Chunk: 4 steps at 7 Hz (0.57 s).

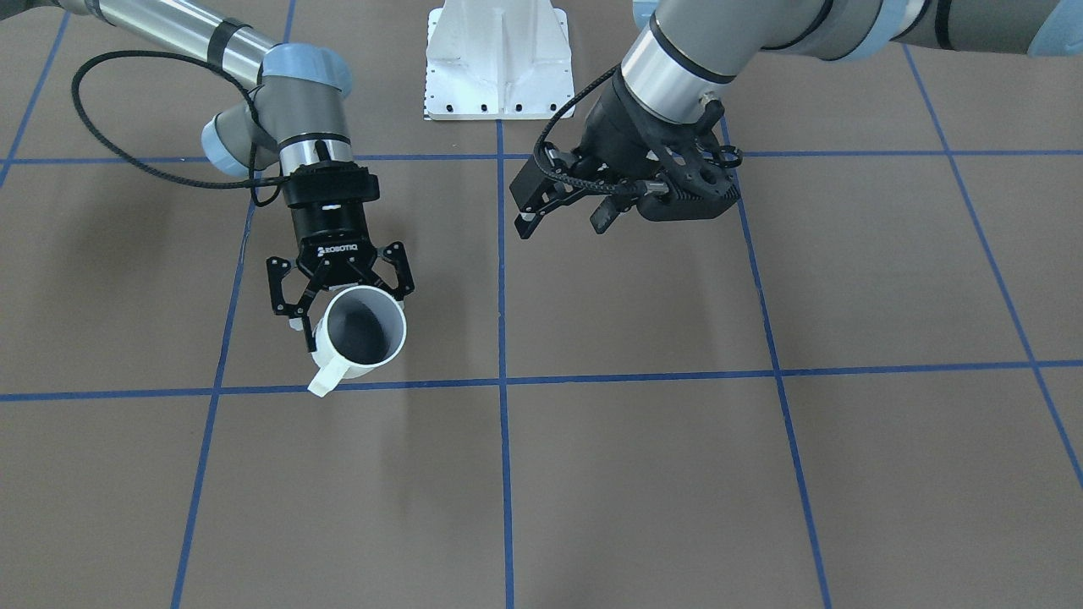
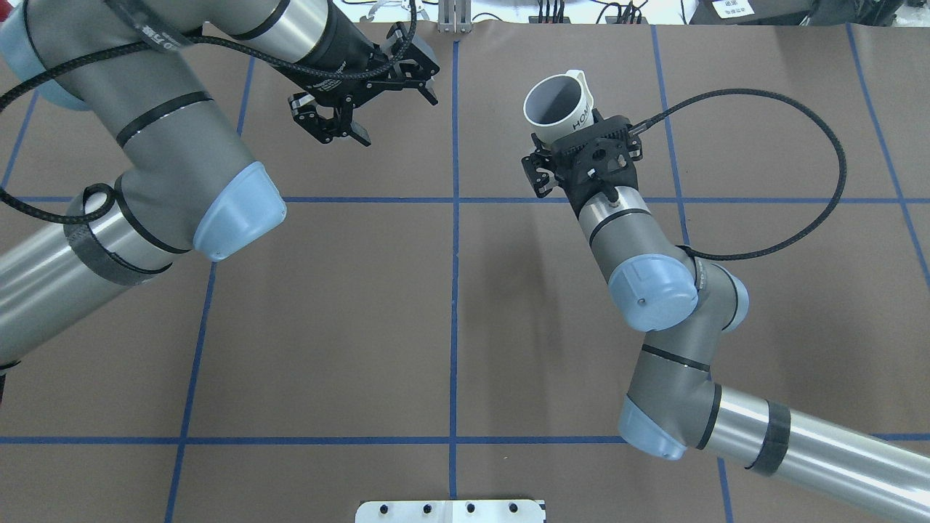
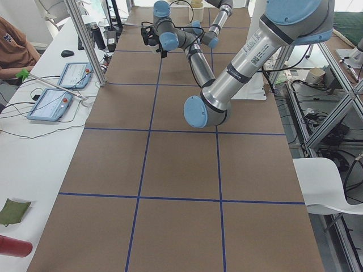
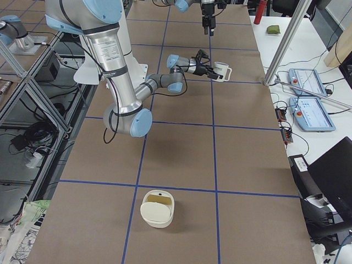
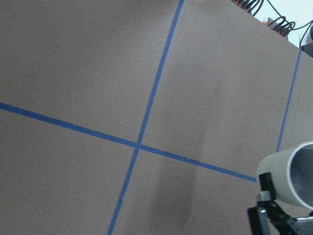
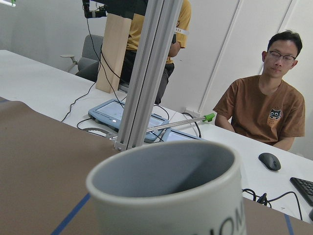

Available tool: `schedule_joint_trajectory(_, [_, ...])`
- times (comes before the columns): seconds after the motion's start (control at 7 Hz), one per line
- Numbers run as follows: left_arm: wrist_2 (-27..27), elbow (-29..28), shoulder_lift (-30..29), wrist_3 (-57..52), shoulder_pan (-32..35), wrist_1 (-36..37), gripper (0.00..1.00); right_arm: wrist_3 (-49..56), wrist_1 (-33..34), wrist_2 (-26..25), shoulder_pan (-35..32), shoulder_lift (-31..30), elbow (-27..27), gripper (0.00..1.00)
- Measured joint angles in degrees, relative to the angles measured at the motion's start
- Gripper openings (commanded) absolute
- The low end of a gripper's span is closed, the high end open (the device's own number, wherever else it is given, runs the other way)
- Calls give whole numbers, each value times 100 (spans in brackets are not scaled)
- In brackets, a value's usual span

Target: Left arm hands cup to right arm to dump lemon

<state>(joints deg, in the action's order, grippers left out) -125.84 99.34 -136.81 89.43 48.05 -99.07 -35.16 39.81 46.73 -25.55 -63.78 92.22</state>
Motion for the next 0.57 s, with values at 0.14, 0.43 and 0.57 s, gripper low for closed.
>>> schedule_joint_trajectory(0.14, [0,-128,-63,64,-16,-74,100,0,53,-243,203,54,10,29])
schedule_joint_trajectory(0.43, [6,-457,-99,94,-23,-405,100,2,77,-429,389,81,18,29])
schedule_joint_trajectory(0.57, [7,-590,-119,94,-23,-519,100,8,79,-495,439,89,20,29])
